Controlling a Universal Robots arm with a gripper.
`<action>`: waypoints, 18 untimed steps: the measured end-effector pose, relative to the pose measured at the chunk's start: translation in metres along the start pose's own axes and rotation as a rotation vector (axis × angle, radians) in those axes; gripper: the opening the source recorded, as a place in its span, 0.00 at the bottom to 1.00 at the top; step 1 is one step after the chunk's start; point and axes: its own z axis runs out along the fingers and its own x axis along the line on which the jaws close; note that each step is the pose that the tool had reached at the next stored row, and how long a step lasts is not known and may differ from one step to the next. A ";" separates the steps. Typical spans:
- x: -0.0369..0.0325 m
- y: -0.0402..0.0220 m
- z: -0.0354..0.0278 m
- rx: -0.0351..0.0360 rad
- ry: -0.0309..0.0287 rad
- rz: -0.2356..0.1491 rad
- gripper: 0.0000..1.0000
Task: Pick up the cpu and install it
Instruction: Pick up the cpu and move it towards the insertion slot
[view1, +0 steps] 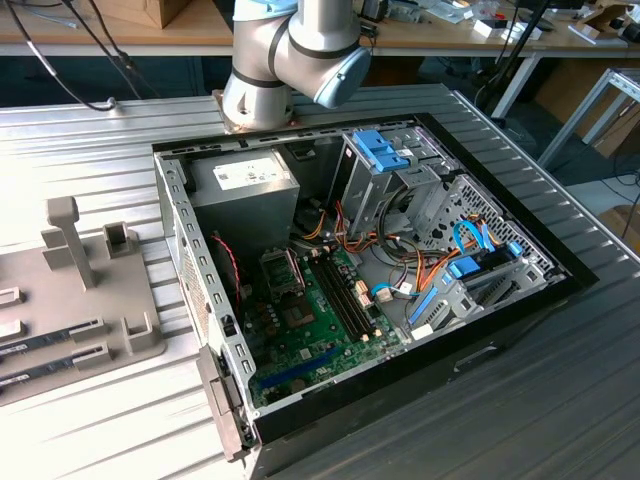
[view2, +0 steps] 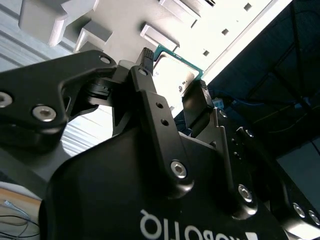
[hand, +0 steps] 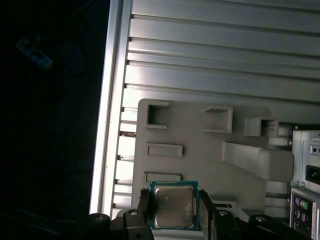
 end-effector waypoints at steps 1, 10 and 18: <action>0.0000 0.0000 -0.0005 0.0001 0.0001 0.000 0.47; -0.0001 0.0002 -0.0038 0.0001 0.0001 0.000 0.47; -0.0002 0.0002 -0.0063 -0.0001 0.0001 0.000 0.47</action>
